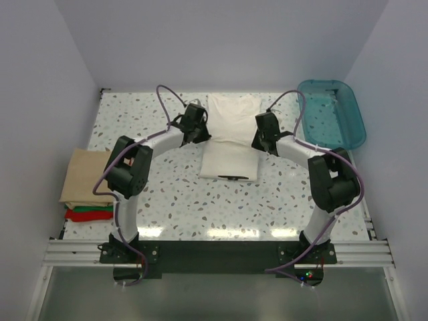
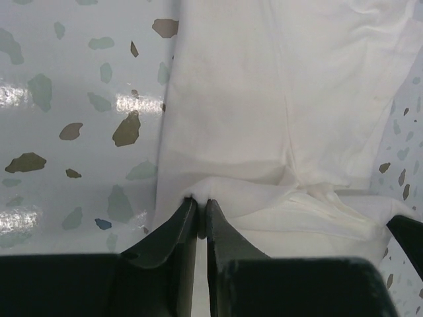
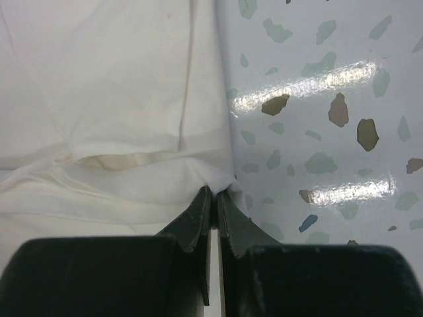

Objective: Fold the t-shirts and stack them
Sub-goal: Fold the tshirt

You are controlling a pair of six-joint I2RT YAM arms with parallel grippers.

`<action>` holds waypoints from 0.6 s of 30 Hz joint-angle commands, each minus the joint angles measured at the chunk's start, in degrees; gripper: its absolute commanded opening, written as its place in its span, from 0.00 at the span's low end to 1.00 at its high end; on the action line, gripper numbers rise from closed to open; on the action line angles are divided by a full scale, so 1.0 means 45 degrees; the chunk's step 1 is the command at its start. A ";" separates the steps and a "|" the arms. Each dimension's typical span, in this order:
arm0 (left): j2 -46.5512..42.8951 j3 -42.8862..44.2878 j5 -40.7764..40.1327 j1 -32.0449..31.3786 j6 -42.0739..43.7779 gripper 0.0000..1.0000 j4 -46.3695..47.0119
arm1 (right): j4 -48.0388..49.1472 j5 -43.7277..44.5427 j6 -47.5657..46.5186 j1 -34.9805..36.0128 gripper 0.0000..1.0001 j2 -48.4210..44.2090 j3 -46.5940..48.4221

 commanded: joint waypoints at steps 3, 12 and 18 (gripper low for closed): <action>0.0052 0.0543 0.0374 0.0403 0.0514 0.25 0.0884 | 0.0660 -0.0531 -0.0122 -0.0431 0.19 0.0230 0.0469; -0.1391 -0.0296 0.0472 0.0776 0.0611 0.58 0.1294 | 0.0114 -0.0942 -0.0689 -0.0685 0.54 -0.0451 0.1095; -0.1842 -0.0961 0.0745 0.0386 0.0377 0.29 0.1411 | 0.0191 -0.1566 -0.0572 -0.0549 0.44 -0.0941 0.0413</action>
